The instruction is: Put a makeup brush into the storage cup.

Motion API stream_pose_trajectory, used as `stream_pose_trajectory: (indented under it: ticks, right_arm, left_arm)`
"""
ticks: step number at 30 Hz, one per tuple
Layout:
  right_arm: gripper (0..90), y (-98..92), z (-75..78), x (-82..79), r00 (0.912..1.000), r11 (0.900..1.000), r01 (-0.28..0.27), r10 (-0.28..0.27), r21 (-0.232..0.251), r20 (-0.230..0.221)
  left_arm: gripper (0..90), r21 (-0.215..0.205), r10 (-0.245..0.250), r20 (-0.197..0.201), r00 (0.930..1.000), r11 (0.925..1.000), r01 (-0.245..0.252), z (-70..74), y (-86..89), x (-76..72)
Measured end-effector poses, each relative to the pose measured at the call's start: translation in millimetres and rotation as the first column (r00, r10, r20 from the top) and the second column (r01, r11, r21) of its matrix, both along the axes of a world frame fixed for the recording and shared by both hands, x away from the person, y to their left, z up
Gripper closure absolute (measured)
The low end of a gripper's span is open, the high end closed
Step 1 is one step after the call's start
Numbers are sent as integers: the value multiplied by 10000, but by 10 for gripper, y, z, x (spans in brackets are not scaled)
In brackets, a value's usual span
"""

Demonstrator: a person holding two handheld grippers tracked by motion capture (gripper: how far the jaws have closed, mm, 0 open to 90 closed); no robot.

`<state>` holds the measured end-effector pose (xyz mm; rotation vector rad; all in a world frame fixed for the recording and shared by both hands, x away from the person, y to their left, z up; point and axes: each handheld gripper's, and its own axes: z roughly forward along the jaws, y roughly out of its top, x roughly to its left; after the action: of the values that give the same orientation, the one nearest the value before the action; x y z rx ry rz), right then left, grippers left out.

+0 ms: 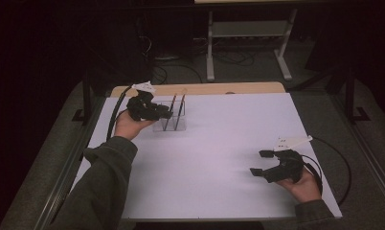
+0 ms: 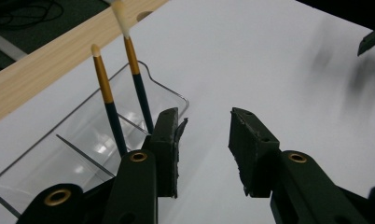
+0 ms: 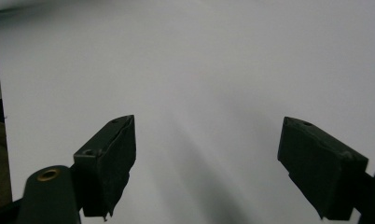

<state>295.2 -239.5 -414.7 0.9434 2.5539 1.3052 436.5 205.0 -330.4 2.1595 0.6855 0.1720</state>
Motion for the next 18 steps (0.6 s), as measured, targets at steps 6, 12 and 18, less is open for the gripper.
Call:
stream_pose_trajectory:
  ticks: [6, 12, 18]
  right_arm:
    - [183, -21, 10, -7, 9997, 9999, 148, -148, 8, 209]
    - [184, -15, 4, -7, 9995, 9998, 208, -208, -12, 227]
    - [184, -15, 6, -11, 9992, 9995, 301, -299, -69, 266]
  left_arm:
    - [603, 102, -114, 70, 9999, 9999, 114, -10, 26, -101]
    - [583, -84, -70, 134, 9999, 9999, 72, -24, 62, -174]
    - [546, -85, 47, 190, 9998, 10000, -45, -41, 63, -252]
